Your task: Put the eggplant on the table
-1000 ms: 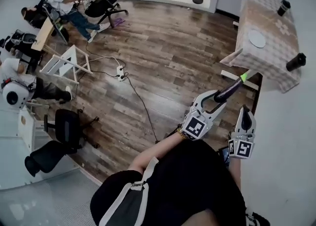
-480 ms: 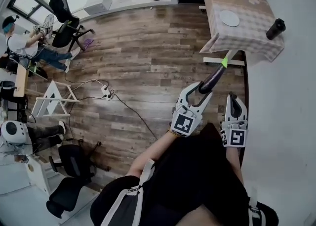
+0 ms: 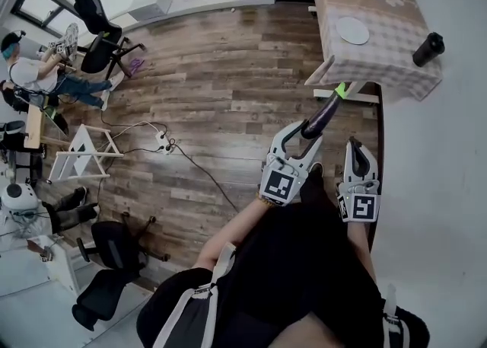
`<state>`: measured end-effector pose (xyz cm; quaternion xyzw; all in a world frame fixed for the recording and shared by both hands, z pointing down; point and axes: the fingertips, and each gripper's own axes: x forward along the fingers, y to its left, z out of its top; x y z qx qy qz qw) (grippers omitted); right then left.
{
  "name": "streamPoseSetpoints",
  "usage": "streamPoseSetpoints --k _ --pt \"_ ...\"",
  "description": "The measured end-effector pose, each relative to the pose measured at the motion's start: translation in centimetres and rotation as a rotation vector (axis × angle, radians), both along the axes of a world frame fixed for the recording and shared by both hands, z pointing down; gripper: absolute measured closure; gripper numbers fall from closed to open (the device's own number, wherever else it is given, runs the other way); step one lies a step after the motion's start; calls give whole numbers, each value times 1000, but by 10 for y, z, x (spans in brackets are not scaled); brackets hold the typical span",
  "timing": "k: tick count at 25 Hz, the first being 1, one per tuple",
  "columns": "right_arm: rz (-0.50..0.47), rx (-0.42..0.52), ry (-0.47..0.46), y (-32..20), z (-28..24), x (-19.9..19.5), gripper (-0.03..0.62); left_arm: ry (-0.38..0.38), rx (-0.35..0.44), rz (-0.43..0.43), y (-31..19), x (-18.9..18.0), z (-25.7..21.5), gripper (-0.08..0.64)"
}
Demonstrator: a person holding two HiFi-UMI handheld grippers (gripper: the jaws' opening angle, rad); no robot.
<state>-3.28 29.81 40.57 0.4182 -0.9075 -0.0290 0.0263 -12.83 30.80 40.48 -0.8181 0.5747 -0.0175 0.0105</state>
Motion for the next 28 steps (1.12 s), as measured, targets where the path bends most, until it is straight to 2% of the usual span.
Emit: streamPoseSetpoints --k 11,21,28 --pt "-73 -9 -38 -118 -1 35 586 -43 -4 -68 -104 38 -4 359" --pt "-131 -41 -40 -182 10 66 586 -40 -23 -146 -160 65 2 359" --pt "-138 -70 -34 -216 23 72 586 -35 -49 -163 -191 67 16 359"
